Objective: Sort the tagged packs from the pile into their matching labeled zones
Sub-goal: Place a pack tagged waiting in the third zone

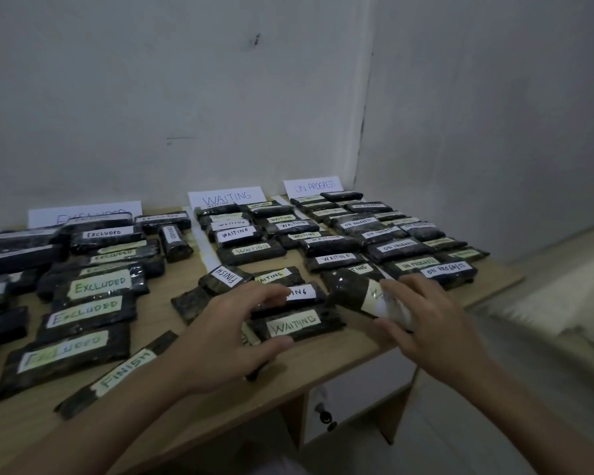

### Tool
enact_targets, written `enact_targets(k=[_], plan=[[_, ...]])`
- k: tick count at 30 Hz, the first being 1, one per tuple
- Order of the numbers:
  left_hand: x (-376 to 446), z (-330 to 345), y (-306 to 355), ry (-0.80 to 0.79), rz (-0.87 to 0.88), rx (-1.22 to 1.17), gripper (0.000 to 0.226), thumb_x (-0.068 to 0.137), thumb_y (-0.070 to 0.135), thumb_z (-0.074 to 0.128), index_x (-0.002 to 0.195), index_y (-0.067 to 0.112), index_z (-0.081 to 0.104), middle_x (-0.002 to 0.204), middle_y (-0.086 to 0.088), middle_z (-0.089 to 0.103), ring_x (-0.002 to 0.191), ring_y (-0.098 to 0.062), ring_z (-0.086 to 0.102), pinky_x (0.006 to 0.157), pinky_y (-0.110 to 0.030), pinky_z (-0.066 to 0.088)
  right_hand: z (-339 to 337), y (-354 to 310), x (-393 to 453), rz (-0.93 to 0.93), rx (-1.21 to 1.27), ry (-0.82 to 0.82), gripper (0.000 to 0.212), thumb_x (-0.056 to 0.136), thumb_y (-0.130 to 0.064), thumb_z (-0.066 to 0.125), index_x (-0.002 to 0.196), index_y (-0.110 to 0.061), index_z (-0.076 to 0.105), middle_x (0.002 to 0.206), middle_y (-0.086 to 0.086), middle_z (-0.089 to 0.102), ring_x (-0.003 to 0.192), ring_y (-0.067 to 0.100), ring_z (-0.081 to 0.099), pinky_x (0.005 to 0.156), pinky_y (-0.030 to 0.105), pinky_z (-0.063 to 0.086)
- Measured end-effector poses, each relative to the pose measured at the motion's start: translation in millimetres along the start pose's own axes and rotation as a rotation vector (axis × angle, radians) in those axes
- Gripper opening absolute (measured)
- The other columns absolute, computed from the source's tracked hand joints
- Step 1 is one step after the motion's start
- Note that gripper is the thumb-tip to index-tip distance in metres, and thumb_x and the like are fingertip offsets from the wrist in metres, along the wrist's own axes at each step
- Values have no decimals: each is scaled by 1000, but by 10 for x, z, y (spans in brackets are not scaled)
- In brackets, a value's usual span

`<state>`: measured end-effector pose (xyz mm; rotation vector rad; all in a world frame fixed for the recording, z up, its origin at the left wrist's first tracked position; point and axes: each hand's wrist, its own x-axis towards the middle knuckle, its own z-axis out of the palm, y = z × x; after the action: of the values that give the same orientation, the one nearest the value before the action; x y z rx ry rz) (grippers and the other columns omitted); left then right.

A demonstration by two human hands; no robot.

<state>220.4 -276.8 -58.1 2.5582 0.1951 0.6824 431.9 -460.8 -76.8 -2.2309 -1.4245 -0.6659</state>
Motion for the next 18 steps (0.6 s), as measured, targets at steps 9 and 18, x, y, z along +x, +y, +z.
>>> enact_targets(k=[9, 18], plan=[[23, 9, -46, 24, 2, 23, 50, 76, 57, 50, 120, 33, 53, 112, 26, 56, 107, 13, 48, 88, -4, 37, -16, -52, 214, 225, -132, -239, 55, 79, -56, 60, 124, -26, 52, 115, -2, 47, 108, 16, 46, 84, 29, 41], [-11, -83, -141, 64, -21, 51, 46, 76, 54, 52, 118, 35, 53, 109, 27, 56, 105, 11, 51, 85, -3, 38, 31, -240, 380, 256, -105, -294, 59, 79, -57, 59, 127, -24, 46, 127, -1, 43, 121, 20, 40, 94, 36, 35]])
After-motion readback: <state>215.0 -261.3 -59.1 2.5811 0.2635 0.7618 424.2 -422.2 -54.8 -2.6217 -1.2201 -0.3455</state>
